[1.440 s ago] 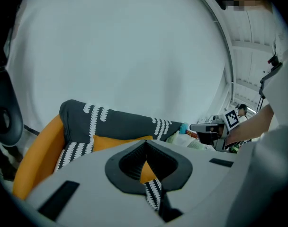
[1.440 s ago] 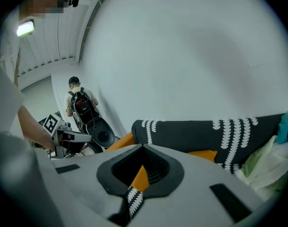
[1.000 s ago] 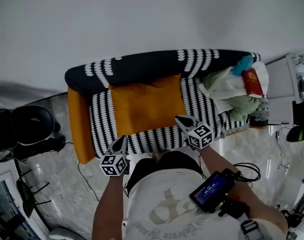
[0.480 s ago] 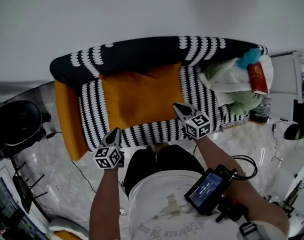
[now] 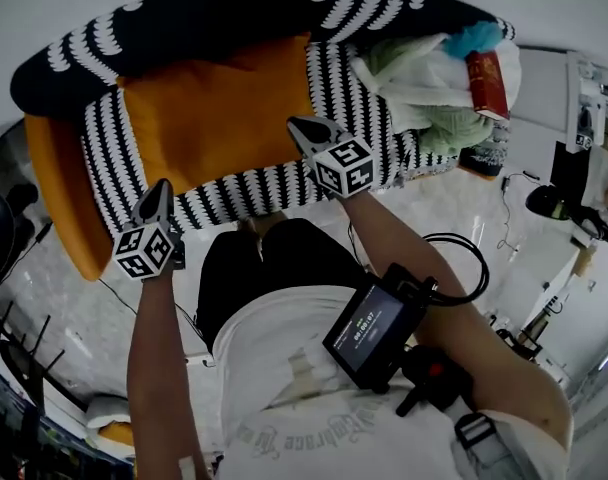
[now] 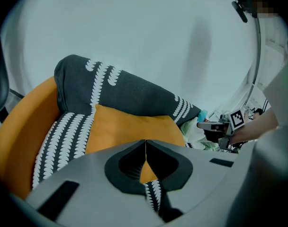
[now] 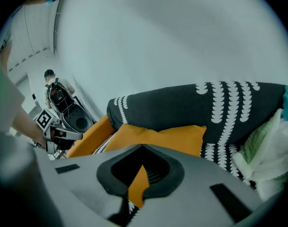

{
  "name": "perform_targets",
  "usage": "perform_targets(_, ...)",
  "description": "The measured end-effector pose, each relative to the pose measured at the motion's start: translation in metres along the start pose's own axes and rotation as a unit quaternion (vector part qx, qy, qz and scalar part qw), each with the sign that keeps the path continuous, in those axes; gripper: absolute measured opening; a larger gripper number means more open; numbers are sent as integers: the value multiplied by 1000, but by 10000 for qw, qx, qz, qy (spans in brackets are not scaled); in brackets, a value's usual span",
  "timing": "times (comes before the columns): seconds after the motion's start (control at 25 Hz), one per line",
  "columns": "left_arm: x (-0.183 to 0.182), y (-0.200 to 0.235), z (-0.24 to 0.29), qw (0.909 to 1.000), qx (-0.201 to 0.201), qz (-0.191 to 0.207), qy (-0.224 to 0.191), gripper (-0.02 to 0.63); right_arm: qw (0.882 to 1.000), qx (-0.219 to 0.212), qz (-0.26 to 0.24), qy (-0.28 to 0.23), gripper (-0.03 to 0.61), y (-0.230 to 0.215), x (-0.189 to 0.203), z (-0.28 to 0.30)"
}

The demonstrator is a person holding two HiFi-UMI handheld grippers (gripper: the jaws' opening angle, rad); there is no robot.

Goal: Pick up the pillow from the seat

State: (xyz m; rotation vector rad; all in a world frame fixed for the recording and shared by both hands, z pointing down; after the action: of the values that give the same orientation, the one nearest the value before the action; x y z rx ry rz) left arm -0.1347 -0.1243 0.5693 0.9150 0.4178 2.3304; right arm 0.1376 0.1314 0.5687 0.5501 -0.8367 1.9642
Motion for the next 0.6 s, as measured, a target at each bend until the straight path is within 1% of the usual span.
perform_targets(0.16, 1, 6, 12, 9993, -293, 214, 131, 12, 10000, 34, 22, 87, 14, -9, 7, 6)
perform_targets(0.24, -2, 10, 20, 9989, -365, 266, 155, 12, 9999, 38, 34, 99, 14, -15, 9, 13)
perform_targets(0.44, -1, 16, 40, 9987, -393, 250, 213, 12, 9997, 109, 137, 147, 15, -29, 22, 21)
perform_targets(0.6, 1, 29, 48, 9980, -516, 144, 329, 12, 9989, 303, 285, 203, 15, -31, 31, 26)
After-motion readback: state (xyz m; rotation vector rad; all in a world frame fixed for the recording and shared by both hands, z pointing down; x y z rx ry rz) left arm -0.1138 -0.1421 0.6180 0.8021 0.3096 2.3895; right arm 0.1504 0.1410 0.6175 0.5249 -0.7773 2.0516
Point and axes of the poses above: the fingertips, and each gripper's own axes: z forward along the fingers, y to its left, x out of its underside, the point moved 9 cm from there along -z, backward along the fingers, and after that the axes turned 2 degrees about -z, right-handed, at the moved point
